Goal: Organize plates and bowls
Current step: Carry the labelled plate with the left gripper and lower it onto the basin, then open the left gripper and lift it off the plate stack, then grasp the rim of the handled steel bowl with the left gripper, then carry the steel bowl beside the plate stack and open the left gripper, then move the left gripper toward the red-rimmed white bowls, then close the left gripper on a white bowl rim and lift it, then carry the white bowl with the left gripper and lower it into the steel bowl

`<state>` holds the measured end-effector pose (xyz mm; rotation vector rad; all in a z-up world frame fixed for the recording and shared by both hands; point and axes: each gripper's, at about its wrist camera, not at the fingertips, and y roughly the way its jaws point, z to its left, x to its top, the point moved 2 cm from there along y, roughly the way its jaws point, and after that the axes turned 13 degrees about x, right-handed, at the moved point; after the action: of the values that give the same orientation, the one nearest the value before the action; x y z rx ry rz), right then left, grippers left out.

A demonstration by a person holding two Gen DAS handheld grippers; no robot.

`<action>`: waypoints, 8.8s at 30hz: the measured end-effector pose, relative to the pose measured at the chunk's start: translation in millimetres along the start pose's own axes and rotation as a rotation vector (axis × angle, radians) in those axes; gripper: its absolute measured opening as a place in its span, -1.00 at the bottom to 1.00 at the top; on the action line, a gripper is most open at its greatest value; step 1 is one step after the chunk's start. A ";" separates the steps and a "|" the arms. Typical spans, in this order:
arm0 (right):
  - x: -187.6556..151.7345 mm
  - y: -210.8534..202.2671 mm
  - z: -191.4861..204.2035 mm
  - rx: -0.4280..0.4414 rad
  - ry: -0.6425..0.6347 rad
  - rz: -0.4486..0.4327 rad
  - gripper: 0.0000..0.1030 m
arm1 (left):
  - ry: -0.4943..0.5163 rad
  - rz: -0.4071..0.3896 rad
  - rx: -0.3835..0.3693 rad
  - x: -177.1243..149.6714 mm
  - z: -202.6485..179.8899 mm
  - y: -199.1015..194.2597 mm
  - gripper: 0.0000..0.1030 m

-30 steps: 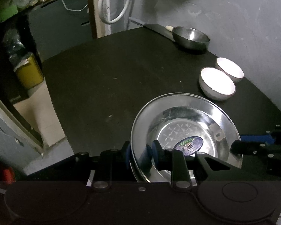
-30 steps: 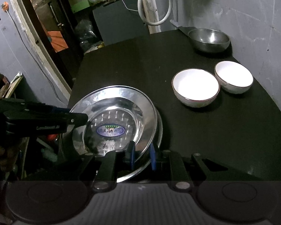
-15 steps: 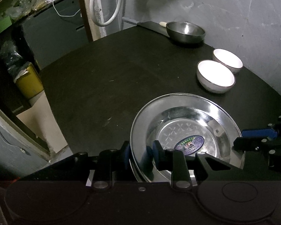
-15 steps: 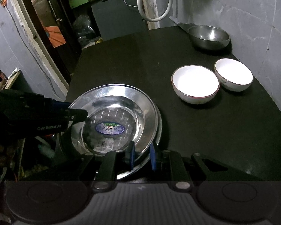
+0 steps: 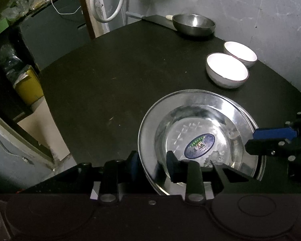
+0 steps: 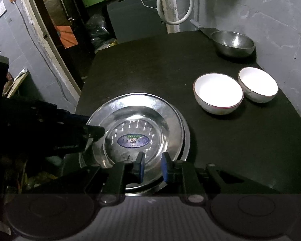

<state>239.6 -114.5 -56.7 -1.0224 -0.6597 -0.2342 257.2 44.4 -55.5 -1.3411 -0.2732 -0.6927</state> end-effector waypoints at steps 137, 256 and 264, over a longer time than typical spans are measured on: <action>-120.6 -156.0 28.6 -0.085 0.030 -0.123 1.00 | -0.413 -0.104 -0.163 -114.3 6.1 -154.7 0.98; -105.7 -116.2 -3.2 0.338 0.008 0.128 -0.46 | -0.430 0.137 -0.120 -113.8 -67.2 -112.0 -0.74; -107.4 -107.0 1.0 0.331 -0.010 0.155 -0.47 | -0.426 0.178 -0.090 -112.9 -69.5 -103.8 -0.74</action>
<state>104.1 -181.6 -45.6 -0.7516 -0.6008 0.0168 93.5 5.4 -52.1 -1.5727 -0.4607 -0.2674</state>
